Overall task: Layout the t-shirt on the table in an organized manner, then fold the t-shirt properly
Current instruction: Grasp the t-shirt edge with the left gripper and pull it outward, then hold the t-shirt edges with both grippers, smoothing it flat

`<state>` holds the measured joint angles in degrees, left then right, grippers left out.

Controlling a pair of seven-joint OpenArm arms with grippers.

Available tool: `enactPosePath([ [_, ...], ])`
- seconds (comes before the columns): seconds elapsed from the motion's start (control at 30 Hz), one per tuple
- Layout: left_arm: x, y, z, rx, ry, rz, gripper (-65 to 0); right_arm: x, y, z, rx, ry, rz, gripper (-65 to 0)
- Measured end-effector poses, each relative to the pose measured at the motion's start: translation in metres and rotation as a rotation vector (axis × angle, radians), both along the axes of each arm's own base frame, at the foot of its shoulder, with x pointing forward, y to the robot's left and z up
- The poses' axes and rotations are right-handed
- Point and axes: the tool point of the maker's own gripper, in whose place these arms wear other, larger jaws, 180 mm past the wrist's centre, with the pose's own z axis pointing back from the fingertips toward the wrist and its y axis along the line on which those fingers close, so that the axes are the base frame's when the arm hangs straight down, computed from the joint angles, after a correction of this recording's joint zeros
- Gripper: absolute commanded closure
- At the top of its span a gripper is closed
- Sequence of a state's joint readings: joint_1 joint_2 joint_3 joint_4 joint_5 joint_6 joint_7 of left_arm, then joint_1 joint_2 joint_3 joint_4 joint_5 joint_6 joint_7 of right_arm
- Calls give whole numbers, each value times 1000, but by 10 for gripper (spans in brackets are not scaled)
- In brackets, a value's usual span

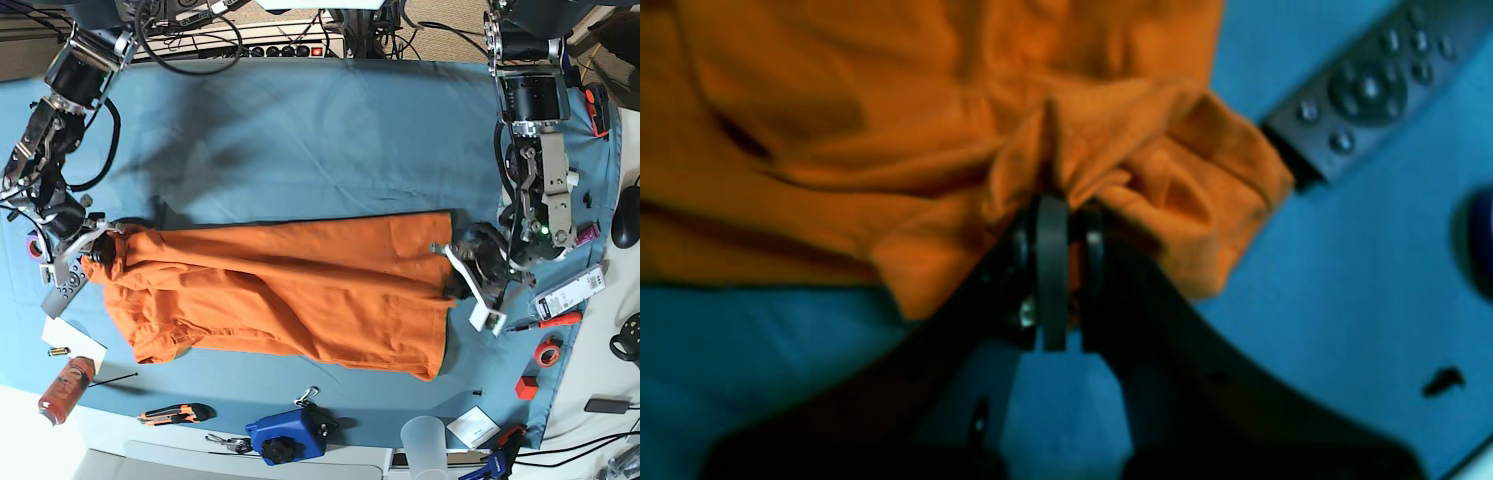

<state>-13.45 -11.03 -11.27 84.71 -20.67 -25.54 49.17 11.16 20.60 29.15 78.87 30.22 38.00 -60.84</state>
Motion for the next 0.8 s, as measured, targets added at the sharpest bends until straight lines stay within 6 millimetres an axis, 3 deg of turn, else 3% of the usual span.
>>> enactPosePath([
  [0.03, -1, 0, -1, 1, 3, 0, -323, -2, 0, -2, 1, 16, 3, -14],
  [0.07, 0, 1, -1, 1, 3, 5, -338, -3, 2, -3, 13, 26, 8, -72],
  [0.17, 7, 9, 3, -20, 7, 91, -338, -4, 4, -3, 26, 35, 13, -199],
  [0.33, -3, 6, 5, -32, 115, 86, -337, -3, 2, 4, 69, -5, -6, -202],
  [0.5, -14, -5, 17, -53, 145, 31, -337, -6, -17, 23, 138, -93, -70, -202],
  [0.67, -35, -5, -8, -61, 191, 42, -337, -20, -37, 24, 145, -82, -127, -202],
  [0.8, -38, 5, -19, -40, 192, 107, -337, -26, -41, 22, 147, -67, -142, -202],
])
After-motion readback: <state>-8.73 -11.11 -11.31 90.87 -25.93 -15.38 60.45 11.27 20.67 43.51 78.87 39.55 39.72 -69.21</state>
